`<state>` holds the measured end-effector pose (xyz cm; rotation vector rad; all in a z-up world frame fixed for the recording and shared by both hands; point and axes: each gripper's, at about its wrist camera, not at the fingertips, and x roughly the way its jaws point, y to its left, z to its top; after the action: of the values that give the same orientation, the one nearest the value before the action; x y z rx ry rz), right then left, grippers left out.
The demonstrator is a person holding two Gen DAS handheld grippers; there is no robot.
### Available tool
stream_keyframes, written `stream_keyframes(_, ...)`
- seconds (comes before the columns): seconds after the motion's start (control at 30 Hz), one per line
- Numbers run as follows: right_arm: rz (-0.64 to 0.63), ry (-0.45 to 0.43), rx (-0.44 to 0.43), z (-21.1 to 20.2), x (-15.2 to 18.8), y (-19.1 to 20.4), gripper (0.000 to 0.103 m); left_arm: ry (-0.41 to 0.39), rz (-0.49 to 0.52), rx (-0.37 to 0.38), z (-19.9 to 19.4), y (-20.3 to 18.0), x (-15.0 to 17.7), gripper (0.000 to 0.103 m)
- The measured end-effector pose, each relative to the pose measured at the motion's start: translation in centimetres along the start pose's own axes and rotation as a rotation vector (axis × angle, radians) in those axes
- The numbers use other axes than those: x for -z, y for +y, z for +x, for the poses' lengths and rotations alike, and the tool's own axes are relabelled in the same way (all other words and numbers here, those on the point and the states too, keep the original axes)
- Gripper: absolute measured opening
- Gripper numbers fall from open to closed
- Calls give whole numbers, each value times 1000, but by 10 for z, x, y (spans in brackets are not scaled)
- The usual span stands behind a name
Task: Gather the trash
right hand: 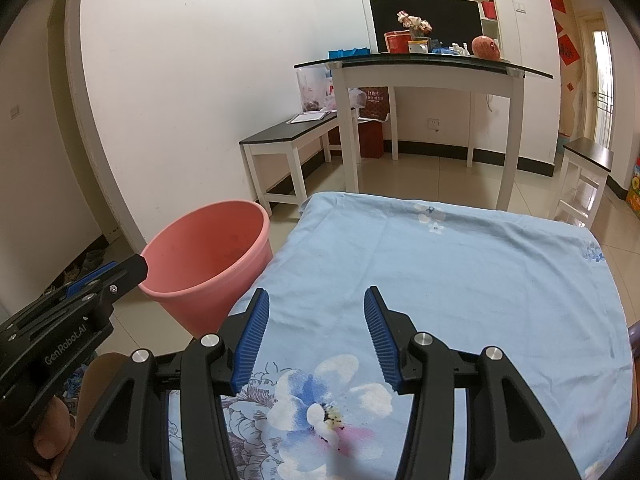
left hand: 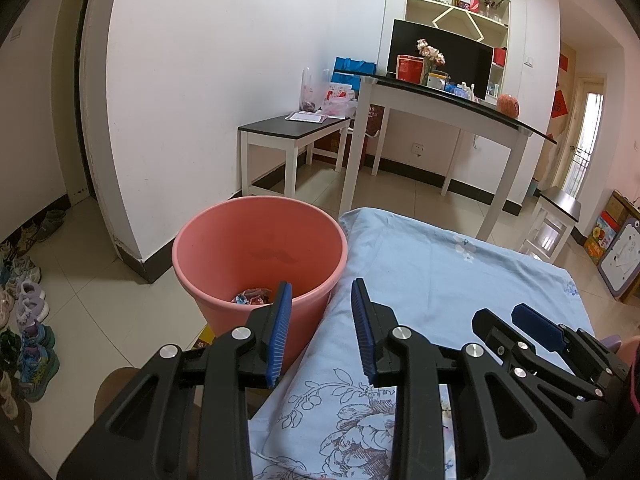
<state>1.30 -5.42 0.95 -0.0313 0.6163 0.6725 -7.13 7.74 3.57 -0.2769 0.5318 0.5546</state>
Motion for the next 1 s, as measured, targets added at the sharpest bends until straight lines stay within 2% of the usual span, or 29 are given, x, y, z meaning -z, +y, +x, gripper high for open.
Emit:
stream_keyframes(0.53,-1,1,1,0,-1,0,49,4,2,0,0,1,1,31)
stream_keyframes(1.0,1,-1,3,-3,6,-7,49,12,6,-2,1,1,15,31)
